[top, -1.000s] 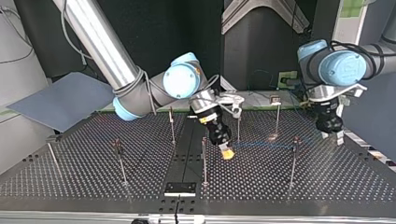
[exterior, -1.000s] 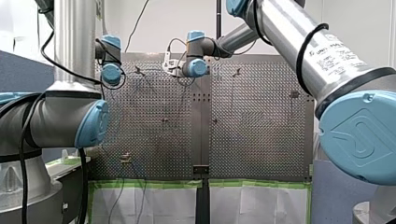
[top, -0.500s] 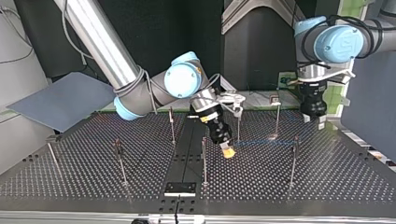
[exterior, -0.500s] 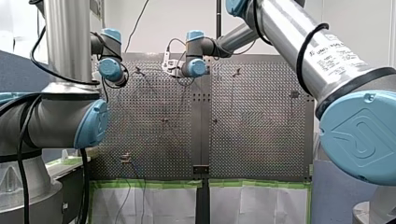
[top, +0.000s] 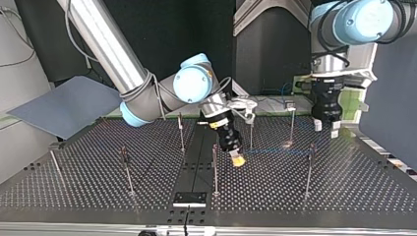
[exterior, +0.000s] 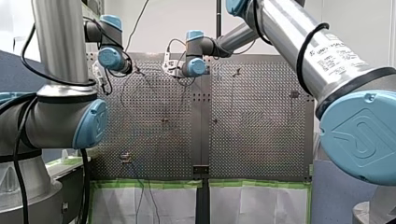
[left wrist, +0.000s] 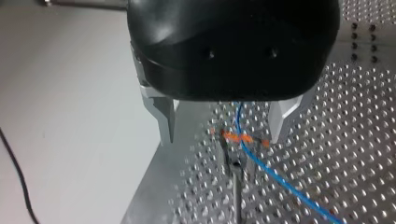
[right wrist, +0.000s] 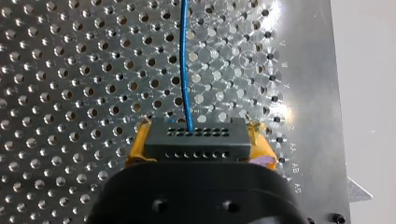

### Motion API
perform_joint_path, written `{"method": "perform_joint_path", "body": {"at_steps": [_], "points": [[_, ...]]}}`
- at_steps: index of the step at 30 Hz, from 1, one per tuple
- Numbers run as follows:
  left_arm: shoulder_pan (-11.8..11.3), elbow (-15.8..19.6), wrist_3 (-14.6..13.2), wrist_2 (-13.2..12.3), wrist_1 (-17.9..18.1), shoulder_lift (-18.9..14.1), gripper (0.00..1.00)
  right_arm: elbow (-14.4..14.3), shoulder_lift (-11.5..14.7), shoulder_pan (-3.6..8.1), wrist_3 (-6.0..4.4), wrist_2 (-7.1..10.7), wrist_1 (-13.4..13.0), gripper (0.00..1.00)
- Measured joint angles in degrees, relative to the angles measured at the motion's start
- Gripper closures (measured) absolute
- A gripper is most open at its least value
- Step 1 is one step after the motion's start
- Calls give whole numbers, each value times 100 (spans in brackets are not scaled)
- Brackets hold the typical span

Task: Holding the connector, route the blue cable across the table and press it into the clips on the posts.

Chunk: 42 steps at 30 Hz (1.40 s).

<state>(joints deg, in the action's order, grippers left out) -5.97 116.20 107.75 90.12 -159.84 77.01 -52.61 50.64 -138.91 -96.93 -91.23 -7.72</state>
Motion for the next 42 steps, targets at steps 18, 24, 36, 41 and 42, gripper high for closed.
{"method": "perform_joint_path", "body": {"at_steps": [18, 24, 36, 41, 42], "points": [[215, -73, -330, -550, 344, 178, 2, 17, 14, 0, 24, -72, 23, 100], [325, -186, -518, -390, 441, 483, 2, 17, 13, 0, 24, -72, 24, 100], [489, -429, -487, -343, 641, 679, 2, 17, 13, 2, 24, -80, 17, 100], [586, -619, -487, -294, 662, 894, 2, 17, 13, 5, 24, -80, 15, 100], [602, -662, -491, -271, 664, 940, 2, 17, 13, 5, 24, -80, 15, 100]]}}
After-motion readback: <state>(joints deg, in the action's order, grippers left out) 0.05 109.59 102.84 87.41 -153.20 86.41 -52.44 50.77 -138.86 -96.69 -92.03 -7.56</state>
